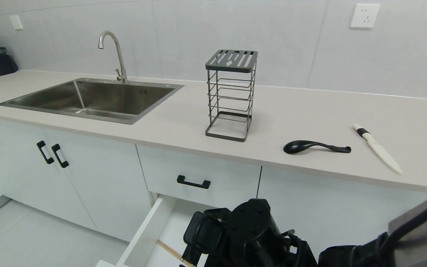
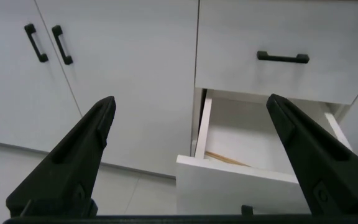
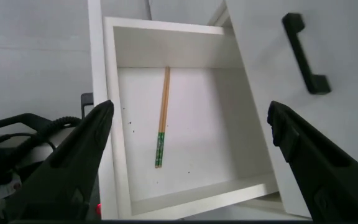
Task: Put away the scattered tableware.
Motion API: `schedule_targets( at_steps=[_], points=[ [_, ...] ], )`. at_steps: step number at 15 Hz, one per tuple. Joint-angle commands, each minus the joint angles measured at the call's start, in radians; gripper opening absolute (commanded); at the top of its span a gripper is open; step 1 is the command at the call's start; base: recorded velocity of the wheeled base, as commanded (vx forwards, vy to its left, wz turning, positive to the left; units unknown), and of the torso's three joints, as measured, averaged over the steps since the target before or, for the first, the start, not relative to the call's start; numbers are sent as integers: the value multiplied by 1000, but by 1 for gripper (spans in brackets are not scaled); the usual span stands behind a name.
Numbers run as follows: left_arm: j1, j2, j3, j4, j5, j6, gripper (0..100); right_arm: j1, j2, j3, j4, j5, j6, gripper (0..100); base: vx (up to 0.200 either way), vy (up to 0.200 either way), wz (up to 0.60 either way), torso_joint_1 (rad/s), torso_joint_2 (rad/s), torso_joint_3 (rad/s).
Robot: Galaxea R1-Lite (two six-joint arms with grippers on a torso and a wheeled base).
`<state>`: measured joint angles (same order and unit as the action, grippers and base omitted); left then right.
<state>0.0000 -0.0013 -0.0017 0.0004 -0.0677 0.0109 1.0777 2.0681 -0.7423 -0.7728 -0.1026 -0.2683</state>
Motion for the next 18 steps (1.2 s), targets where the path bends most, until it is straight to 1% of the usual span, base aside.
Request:
schedule_targets(
  at_steps=[1, 4, 10, 16, 17, 18],
  points=[
    [0, 1, 0, 1, 0, 0, 100, 1, 1, 0, 0, 0, 0, 100, 0, 0, 0, 354, -486, -242],
    [0, 1, 0, 1, 0, 0, 100, -1, 1, 0, 1, 0, 0, 100, 0, 0, 0, 325, -478, -255],
    [0, 1, 0, 1, 0, 0, 100, -1, 4, -6, 18, 1, 3, 100, 0, 0, 0, 256, -502, -246],
    [0, 1, 0, 1, 0, 0, 100, -1, 4, -11, 90, 0, 9, 100, 0, 0, 0, 277, -548, -272],
    [0, 1, 0, 1, 0, 0, 100, -1, 3, -12, 115, 1, 9, 100, 0, 0, 0, 290, -583, -266],
    [0, 1, 0, 3, 0, 0, 100, -2, -2, -37, 175, 1, 9, 100, 0, 0, 0, 305, -593, -286]
  ],
)
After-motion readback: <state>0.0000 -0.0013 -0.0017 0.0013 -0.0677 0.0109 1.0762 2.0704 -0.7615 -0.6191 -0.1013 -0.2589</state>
